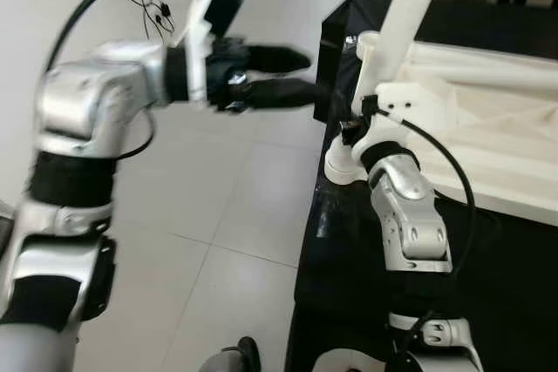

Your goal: Building children table

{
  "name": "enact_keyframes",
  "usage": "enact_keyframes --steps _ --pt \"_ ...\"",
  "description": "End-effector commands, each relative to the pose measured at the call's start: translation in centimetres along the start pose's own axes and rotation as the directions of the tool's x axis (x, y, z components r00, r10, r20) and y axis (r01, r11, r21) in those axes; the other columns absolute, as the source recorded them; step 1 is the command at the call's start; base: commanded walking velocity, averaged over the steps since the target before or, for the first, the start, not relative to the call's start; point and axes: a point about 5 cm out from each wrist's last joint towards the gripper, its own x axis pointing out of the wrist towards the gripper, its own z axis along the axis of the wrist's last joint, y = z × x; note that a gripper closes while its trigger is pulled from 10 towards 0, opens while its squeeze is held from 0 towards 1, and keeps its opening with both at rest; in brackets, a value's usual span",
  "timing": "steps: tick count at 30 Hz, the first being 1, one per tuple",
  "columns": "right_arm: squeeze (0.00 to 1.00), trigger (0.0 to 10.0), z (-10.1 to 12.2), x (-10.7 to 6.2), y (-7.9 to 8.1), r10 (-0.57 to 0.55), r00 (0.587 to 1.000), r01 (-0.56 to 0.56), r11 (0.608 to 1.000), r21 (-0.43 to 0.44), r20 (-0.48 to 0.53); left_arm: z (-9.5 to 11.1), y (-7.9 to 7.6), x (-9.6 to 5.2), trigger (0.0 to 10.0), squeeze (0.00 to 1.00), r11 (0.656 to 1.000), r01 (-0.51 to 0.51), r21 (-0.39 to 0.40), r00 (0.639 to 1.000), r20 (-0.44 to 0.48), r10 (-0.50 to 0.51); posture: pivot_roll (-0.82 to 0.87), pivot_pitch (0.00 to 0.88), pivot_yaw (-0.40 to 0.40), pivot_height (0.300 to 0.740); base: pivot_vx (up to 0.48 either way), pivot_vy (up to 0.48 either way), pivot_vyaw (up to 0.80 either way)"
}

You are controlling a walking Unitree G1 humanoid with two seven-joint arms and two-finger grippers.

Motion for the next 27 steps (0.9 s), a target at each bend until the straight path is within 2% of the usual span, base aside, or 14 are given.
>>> enact_keyframes --steps 1,4,5,8,10,11,12,14,17,18,19,22,27 --pt "0.57 10.0 -2.9 -1.6 -2.2 -0.146 0.974 0.142 0.989 -0.036 -0.174 -0.5 -1.3 -1.5 10.0 0.00 1.000 0.015 -0.026 1.000 -0.027 -0.016 0.02 0.213 0.050 0.740 0.000 0.000 0.00" --pt "0.57 10.0 -2.9 -1.6 -2.2 -0.146 0.974 0.142 0.989 -0.036 -0.174 -0.5 -1.3 -1.5 10.0 0.00 1.000 0.015 -0.026 1.000 -0.027 -0.016 0.02 0.213 0.050 0.740 0.000 0.000 0.00" --pt "1.00 10.0 -2.6 -1.5 -2.5 -0.137 0.979 0.135 0.990 -0.027 -0.152 -0.9 -1.6 -2.3 10.0 0.00 0.999 -0.017 -0.042 0.999 -0.036 0.016 0.03 0.211 0.048 0.740 0.000 0.000 0.00" --pt "1.00 10.0 -2.0 -1.2 -2.8 -0.110 0.987 0.110 0.994 -0.003 -0.114 -1.4 -1.9 -3.1 10.0 0.00 0.996 -0.061 -0.061 0.997 -0.041 0.058 0.03 0.210 0.046 0.740 0.000 0.000 0.00" --pt "1.00 10.0 -0.5 0.0 -3.0 0.022 1.000 -0.020 0.998 0.062 -0.022 -2.8 -2.6 -4.4 10.0 0.00 0.985 -0.127 -0.113 0.991 -0.044 0.123 0.03 0.209 0.042 0.740 0.000 0.000 0.00" --pt "1.00 10.0 -0.5 0.0 -3.0 0.022 1.000 -0.020 0.998 0.062 -0.022 -2.8 -2.6 -4.4 10.0 0.00 0.985 -0.127 -0.113 0.991 -0.044 0.123 0.03 0.209 0.042 0.740 0.000 0.000 0.00" --pt "0.00 10.0 0.5 0.6 -3.1 0.093 0.995 -0.095 0.993 0.075 0.029 -3.8 -3.2 -4.6 10.0 0.00 0.980 -0.144 -0.139 0.989 -0.053 0.138 0.03 0.207 0.037 0.740 0.000 0.000 0.00" --pt "0.00 10.0 1.5 1.9 -3.7 0.148 0.987 -0.150 0.988 0.039 0.065 -5.4 -4.7 -4.8 10.0 0.00 0.969 -0.170 -0.179 0.984 -0.082 0.158 0.03 0.204 0.027 0.740 0.000 0.000 0.00" --pt "0.00 10.0 1.7 2.2 -3.9 0.151 0.986 -0.153 0.988 0.025 0.069 -5.7 -5.0 -4.8 10.0 0.00 0.967 -0.175 -0.186 0.983 -0.090 0.161 0.04 0.205 0.026 0.740 0.000 0.000 0.00" --pt "0.00 1.8 1.8 2.6 -4.3 0.132 0.989 -0.134 0.991 0.024 0.066 -6.0 -5.3 -4.9 10.0 0.00 0.961 -0.192 -0.199 0.980 -0.089 0.178 0.04 0.204 0.016 0.740 0.000 0.000 0.00" --pt "0.00 0.0 1.8 3.0 -4.6 0.105 0.993 -0.108 0.994 0.037 0.059 -6.2 -5.4 -5.0 10.0 0.00 0.955 -0.216 -0.206 0.976 -0.085 0.202 0.05 0.203 0.010 0.740 0.000 0.000 0.00" --pt "0.00 0.0 1.7 3.5 -5.3 0.033 0.999 -0.033 0.999 0.036 0.023 -6.3 -5.8 -5.5 10.0 0.00 0.936 -0.271 -0.224 0.963 -0.073 0.261 0.06 0.201 0.005 0.740 0.000 0.000 0.00" --pt "0.00 0.0 1.6 3.6 -5.4 0.024 1.000 -0.025 0.999 0.048 0.020 -6.4 -6.0 -5.7 10.0 0.00 0.926 -0.303 -0.226 0.953 -0.069 0.294 0.06 0.202 0.006 0.740 0.000 0.000 0.00"
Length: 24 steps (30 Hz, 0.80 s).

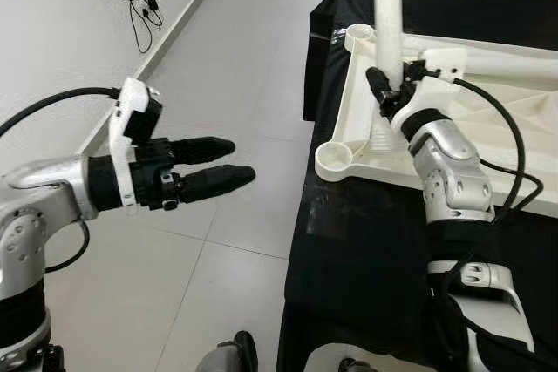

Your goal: Building children table

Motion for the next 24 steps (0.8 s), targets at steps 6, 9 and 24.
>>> enact_keyframes --steps 6,9,24 --pt "0.00 0.0 -0.9 0.0 -0.8 -0.048 0.998 0.047 0.999 -0.024 -0.031 -0.4 -0.1 -0.3 10.0 0.00 0.999 -0.044 -0.024 0.999 0.019 0.045 0.06 0.198 0.009 0.740 0.000 0.000 0.00" --pt "0.00 0.0 -0.7 0.1 -1.3 -0.075 0.997 0.075 0.997 -0.009 -0.005 -0.2 0.0 -0.2 10.0 0.00 0.998 -0.068 -0.017 0.997 0.040 0.069 0.05 0.195 0.012 0.740 0.000 0.000 0.00" --pt "0.00 0.0 4.7 -0.6 1.3 0.152 0.928 -0.233 0.949 0.212 0.341 4.2 3.1 -0.3 10.0 0.00 0.959 -0.281 -0.047 0.887 0.368 0.278 0.03 0.146 0.023 0.740 0.000 0.000 0.00"
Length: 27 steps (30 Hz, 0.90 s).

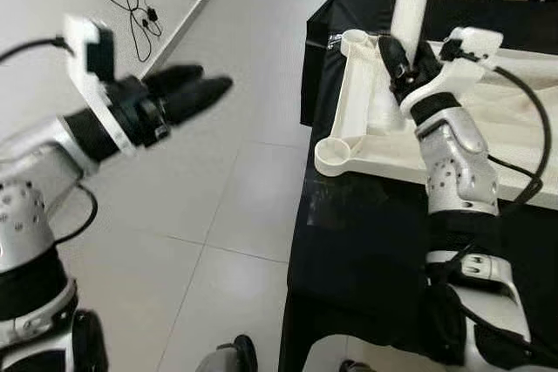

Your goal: Building children table

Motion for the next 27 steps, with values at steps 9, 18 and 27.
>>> enact_keyframes --steps 9,18,27 --pt "0.00 0.0 -1.1 -3.1 4.1 0.212 0.977 -0.211 0.970 0.120 0.000 -3.6 -0.8 0.8 10.0 0.00 0.990 -0.127 -0.052 0.990 0.061 0.130 0.00 0.104 0.018 0.740 0.000 0.000 0.00" --pt "0.00 0.0 -2.5 -4.4 6.3 0.350 0.936 -0.346 0.933 0.098 -0.032 -4.6 -3.4 2.5 10.0 0.00 0.993 -0.027 -0.116 0.993 0.114 0.041 -0.01 0.049 0.012 0.740 0.000 0.000 0.00" --pt "0.00 0.0 -3.1 -5.2 9.7 0.603 0.792 -0.607 0.794 -0.019 -0.095 -0.9 -1.8 4.8 10.0 0.00 0.999 0.010 -0.048 0.976 0.219 0.001 -0.01 0.000 0.018 0.740 0.000 0.000 0.00"
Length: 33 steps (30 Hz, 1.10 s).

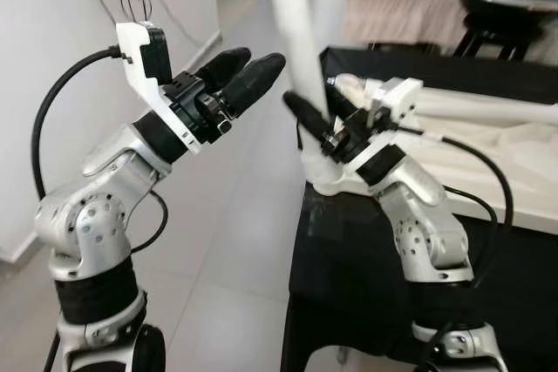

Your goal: Building children table

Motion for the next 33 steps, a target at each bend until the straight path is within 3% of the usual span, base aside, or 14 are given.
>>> enact_keyframes --steps 1,6,10,11,13,14,15,16,30,31,33 --pt "0.00 0.0 0.3 0.1 0.8 0.043 0.999 -0.043 0.999 -0.022 0.014 0.3 0.6 0.0 10.0 0.00 0.999 -0.023 0.025 1.000 0.011 0.023 -0.01 0.000 0.018 0.740 0.000 0.000 0.00" --pt "0.00 0.0 0.2 0.1 2.5 0.131 0.991 -0.131 0.991 -0.029 -0.010 1.5 1.7 1.7 10.0 0.00 0.995 -0.079 0.063 0.995 0.067 0.075 -0.03 0.000 0.032 0.740 0.000 0.000 0.00" --pt "0.00 0.0 0.1 0.1 2.8 0.142 0.990 -0.143 0.989 -0.034 -0.020 1.9 2.1 2.5 10.0 0.00 0.993 -0.101 0.069 0.991 0.095 0.094 -0.03 0.000 0.040 0.740 0.000 0.000 0.00" --pt "0.00 0.0 0.0 0.0 2.9 0.137 0.990 -0.138 0.990 -0.040 -0.024 2.0 2.1 2.7 3.4 0.00 0.993 -0.099 0.061 0.990 0.108 0.092 -0.04 0.000 0.043 0.740 0.000 0.000 0.00" --pt "0.00 0.0 0.0 0.0 2.9 0.134 0.991 -0.135 0.990 -0.044 -0.026 2.0 2.2 2.8 3.4 0.00 0.994 -0.097 0.055 0.989 0.116 0.090 -0.04 0.000 0.043 0.740 0.000 0.000 0.00" --pt "0.00 2.3 -0.1 -0.1 2.9 0.132 0.991 -0.133 0.990 -0.051 -0.029 2.0 2.2 2.7 0.0 0.00 0.996 -0.086 0.034 0.989 0.123 0.082 -0.04 0.000 0.044 0.740 0.000 0.000 0.00" --pt "0.00 2.3 -0.2 -0.1 2.9 0.131 0.991 -0.133 0.990 -0.055 -0.031 2.0 2.2 2.7 0.0 0.00 0.997 -0.079 0.021 0.989 0.126 0.076 -0.04 0.000 0.044 0.740 0.000 0.000 0.00" --pt "0.00 10.0 -0.3 -0.2 2.8 0.123 0.992 -0.125 0.990 -0.058 -0.035 2.1 2.1 2.7 0.0 0.00 0.997 -0.075 0.008 0.989 0.132 0.073 -0.04 0.000 0.043 0.740 0.000 0.000 0.00" --pt "0.00 10.0 -1.2 -0.4 2.2 0.029 0.996 -0.035 0.996 -0.081 -0.083 1.7 2.4 2.5 0.0 0.00 0.997 -0.075 -0.036 0.986 0.150 0.080 -0.03 0.000 0.037 0.740 0.000 0.000 0.00" --pt "1.00 10.0 -1.5 -0.6 2.0 0.020 0.995 -0.027 0.997 -0.073 -0.100 1.7 2.5 2.5 0.0 0.00 0.996 -0.075 -0.040 0.985 0.151 0.080 -0.03 0.000 0.035 0.740 0.000 0.000 0.00" --pt "1.00 10.0 -1.8 -0.7 1.9 0.017 0.994 -0.024 0.998 -0.065 -0.111 1.7 2.5 2.5 0.0 0.00 0.996 -0.074 -0.042 0.985 0.151 0.080 -0.03 0.000 0.035 0.740 0.000 0.000 0.00"
